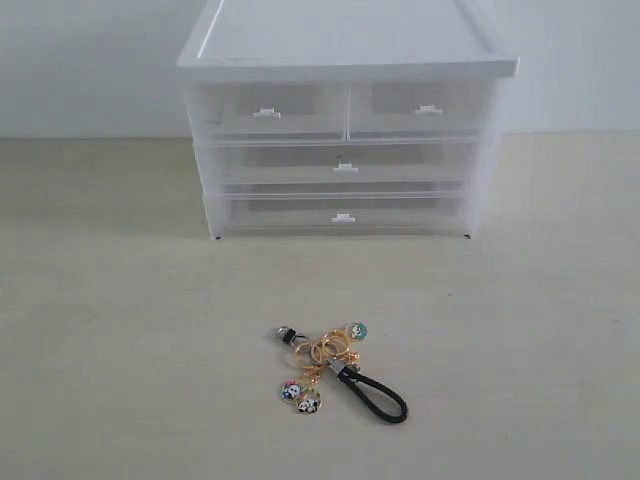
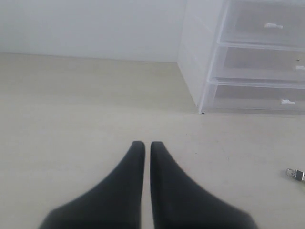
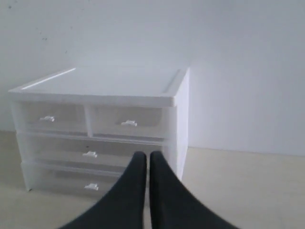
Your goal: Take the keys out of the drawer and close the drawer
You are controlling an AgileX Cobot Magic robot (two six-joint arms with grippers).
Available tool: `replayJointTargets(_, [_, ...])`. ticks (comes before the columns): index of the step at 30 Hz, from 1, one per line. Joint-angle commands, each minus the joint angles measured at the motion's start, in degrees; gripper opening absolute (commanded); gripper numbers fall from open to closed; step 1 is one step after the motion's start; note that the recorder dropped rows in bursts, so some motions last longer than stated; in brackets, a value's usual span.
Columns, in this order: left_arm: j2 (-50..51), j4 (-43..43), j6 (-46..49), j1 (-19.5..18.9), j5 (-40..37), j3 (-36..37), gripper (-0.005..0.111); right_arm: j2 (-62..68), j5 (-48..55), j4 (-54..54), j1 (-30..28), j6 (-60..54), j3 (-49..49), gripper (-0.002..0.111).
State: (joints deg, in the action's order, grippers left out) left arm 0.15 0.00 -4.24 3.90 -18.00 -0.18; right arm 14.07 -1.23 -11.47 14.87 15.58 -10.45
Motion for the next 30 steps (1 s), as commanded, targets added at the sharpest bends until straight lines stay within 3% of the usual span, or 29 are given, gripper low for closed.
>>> replayJointTargets(1, [-0.15,0.0,0.25,-0.02,-0.07,0.18,0.004,-10.63,2.81,-0.21,-4.24,2.98,3.73,0.0])
replayJointTargets(30, [-0.15,0.0,0.25,-0.02,0.18,0.18,0.004,-14.07,11.39,2.18,-5.72,6.86,10.45,0.0])
